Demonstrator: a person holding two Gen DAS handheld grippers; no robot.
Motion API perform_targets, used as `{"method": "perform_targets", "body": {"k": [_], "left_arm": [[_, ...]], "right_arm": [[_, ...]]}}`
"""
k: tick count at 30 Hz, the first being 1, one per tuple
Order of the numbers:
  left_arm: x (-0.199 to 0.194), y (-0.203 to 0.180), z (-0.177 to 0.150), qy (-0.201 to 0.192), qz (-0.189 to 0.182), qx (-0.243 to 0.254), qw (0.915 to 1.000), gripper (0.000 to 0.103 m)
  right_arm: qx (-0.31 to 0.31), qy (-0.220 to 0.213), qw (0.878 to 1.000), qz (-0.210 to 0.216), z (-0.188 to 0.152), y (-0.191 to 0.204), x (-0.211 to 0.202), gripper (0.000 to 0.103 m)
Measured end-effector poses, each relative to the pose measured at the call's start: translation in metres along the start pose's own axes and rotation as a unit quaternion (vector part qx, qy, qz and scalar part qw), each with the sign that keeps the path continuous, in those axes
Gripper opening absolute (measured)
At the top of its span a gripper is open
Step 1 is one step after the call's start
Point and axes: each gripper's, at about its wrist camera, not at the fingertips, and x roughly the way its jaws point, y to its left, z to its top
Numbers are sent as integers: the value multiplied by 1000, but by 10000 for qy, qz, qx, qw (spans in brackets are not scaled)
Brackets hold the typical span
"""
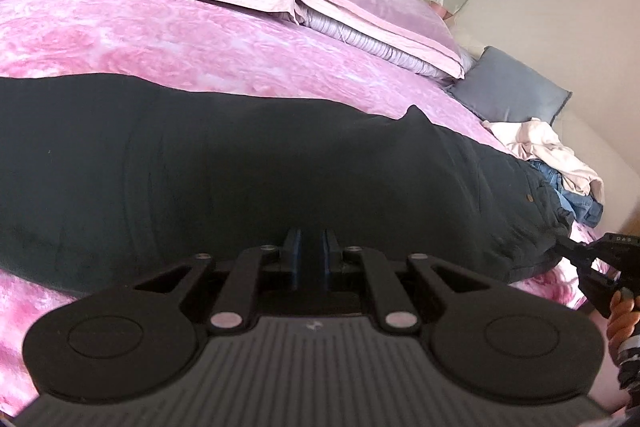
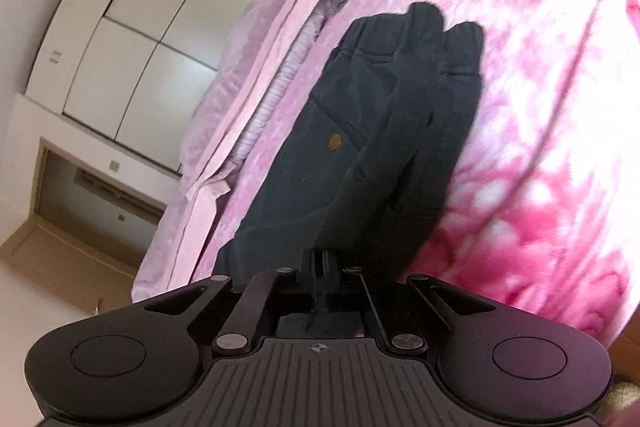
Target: Fold clothes
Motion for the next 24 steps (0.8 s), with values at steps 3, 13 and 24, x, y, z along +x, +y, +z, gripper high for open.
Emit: {"method": "perform_targets", "body": {"k": [3,13,24], "left_arm": [[2,2,1,16,1,19,10000,7],[9,9,6,68,-22,61,10000,6],[5,12,16,31,297,281,9992,6]], "right_arm": [[287,-54,9996,-66,5,0,9,47],[-193,-372,9978,-517,3,8,1,17],[-1088,-692,9827,-1332,-29,12,-21,42]]}}
